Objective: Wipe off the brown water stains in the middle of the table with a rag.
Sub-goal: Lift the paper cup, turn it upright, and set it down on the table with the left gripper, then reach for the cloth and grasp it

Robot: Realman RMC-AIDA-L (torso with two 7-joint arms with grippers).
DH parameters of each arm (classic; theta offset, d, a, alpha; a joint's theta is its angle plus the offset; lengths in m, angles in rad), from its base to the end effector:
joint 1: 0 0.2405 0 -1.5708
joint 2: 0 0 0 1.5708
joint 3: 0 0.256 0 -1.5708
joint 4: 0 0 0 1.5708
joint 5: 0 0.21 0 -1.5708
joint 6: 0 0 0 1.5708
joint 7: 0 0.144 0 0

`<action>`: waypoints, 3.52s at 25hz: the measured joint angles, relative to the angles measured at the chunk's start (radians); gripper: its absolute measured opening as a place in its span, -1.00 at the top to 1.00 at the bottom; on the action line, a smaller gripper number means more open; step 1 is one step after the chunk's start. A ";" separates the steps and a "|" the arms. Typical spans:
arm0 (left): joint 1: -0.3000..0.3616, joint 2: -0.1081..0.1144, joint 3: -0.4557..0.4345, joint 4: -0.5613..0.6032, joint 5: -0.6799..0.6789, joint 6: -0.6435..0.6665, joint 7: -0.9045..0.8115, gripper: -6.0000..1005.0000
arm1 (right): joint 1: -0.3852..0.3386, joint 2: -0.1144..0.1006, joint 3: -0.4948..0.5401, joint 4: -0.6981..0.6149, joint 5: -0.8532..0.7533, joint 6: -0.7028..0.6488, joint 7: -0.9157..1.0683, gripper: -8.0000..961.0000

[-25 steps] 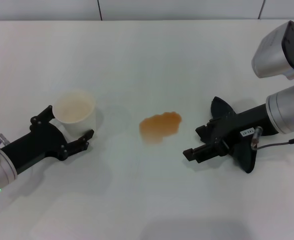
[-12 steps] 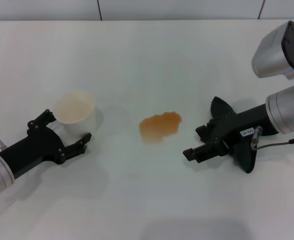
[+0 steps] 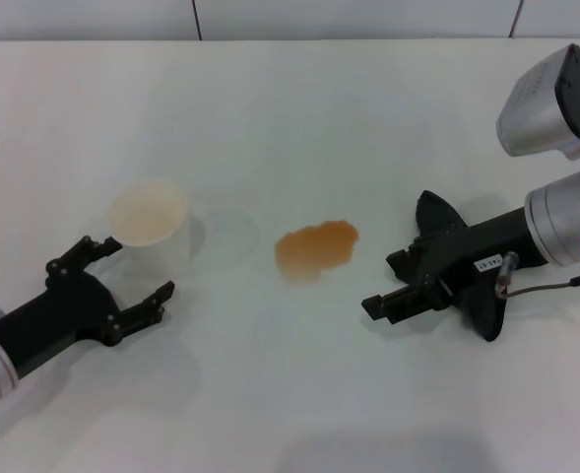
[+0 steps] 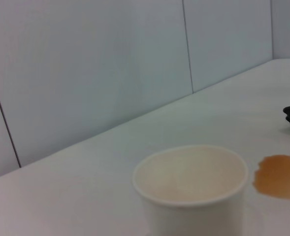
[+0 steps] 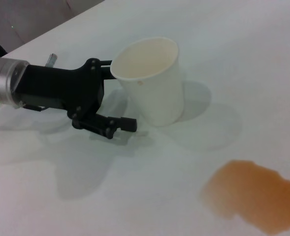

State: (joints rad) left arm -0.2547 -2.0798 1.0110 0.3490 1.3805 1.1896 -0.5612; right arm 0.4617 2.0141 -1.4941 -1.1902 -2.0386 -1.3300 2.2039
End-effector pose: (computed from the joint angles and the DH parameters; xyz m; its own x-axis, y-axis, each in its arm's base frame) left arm -0.3525 0.2635 -0.0450 0.8933 0.1256 0.4316 0.3858 -0.7070 -0.5927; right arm 0.1914 0.3325 -0.0317 0.8565 -0.5123 -0.0634 -0.5160 -0.8462 -0.1333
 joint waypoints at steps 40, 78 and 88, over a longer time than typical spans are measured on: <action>-0.226 0.250 -0.254 0.682 0.556 0.706 -0.961 -0.77 | 0.005 -0.004 0.036 -0.115 0.046 0.014 0.143 -0.64; -0.281 0.265 -0.237 0.696 0.623 0.737 -1.001 -0.77 | 0.134 0.009 0.063 -0.113 -0.444 -0.131 0.554 -0.63; -0.276 0.267 -0.237 0.695 0.624 0.728 -0.991 -0.77 | 0.113 0.009 0.027 -0.088 -0.446 -0.095 0.567 -0.60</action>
State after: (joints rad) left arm -0.5302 -1.8130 0.7741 1.0443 2.0049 1.9172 -1.5524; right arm 0.5747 2.0233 -1.4672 -1.2779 -2.4844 -1.4254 2.7711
